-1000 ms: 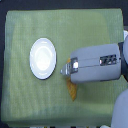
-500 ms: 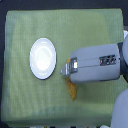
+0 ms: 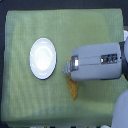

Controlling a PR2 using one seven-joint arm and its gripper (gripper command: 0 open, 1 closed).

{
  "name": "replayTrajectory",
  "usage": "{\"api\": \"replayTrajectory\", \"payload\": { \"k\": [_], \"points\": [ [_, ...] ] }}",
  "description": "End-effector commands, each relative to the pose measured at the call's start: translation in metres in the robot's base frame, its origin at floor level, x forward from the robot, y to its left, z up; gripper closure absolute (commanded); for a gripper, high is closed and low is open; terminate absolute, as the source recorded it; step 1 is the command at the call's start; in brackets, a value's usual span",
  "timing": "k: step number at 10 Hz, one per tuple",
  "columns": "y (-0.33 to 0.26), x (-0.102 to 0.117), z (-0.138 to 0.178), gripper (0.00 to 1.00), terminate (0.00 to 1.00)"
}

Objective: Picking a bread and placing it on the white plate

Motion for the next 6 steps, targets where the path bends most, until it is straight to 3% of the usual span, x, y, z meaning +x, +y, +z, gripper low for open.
{"api": "replayTrajectory", "payload": {
  "k": [1, 6],
  "points": [
    [-0.0006, 0.0176, 0.005, 1.0, 0.0],
    [-0.002, 0.0214, 0.0067, 1.0, 0.0]
  ]
}}
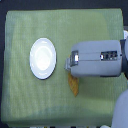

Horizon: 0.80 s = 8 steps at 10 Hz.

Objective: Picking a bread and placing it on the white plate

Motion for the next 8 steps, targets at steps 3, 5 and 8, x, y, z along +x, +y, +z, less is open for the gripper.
{"api": "replayTrajectory", "payload": {
  "k": [3, 5, 8],
  "points": [
    [-0.004, 0.008, 0.005, 1.0, 0.0],
    [-0.009, 0.011, 0.01, 1.0, 0.0],
    [-0.01, 0.03, 0.061, 1.0, 0.0]
  ]
}}
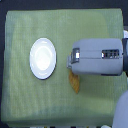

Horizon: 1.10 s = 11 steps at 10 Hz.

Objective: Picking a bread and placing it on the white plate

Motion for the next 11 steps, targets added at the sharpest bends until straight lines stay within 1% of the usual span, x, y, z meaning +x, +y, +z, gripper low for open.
{"api": "replayTrajectory", "payload": {
  "k": [1, 2, 3, 5, 7, 8, 10, 11],
  "points": [
    [-0.003, 0.029, 0.067, 1.0, 0.0],
    [0.002, 0.039, 0.083, 1.0, 0.0],
    [0.015, 0.058, 0.1, 1.0, 0.0],
    [0.042, 0.087, 0.119, 1.0, 0.0],
    [0.078, 0.108, 0.119, 1.0, 0.0],
    [0.118, 0.117, 0.116, 1.0, 0.0],
    [0.16, 0.114, 0.106, 1.0, 0.0],
    [0.169, 0.109, 0.103, 1.0, 0.0]
  ]
}}
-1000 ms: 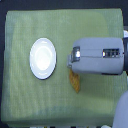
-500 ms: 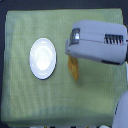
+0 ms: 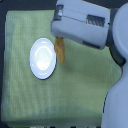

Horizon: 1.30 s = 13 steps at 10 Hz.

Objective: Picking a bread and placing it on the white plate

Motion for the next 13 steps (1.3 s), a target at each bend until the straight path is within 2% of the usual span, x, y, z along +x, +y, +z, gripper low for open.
{"api": "replayTrajectory", "payload": {
  "k": [1, 6, 9, 13],
  "points": [
    [0.086, -0.005, -0.018, 1.0, 0.0],
    [0.118, -0.018, -0.034, 1.0, 0.0],
    [0.121, -0.029, -0.037, 1.0, 0.0],
    [0.123, -0.033, -0.037, 1.0, 0.0]
  ]
}}
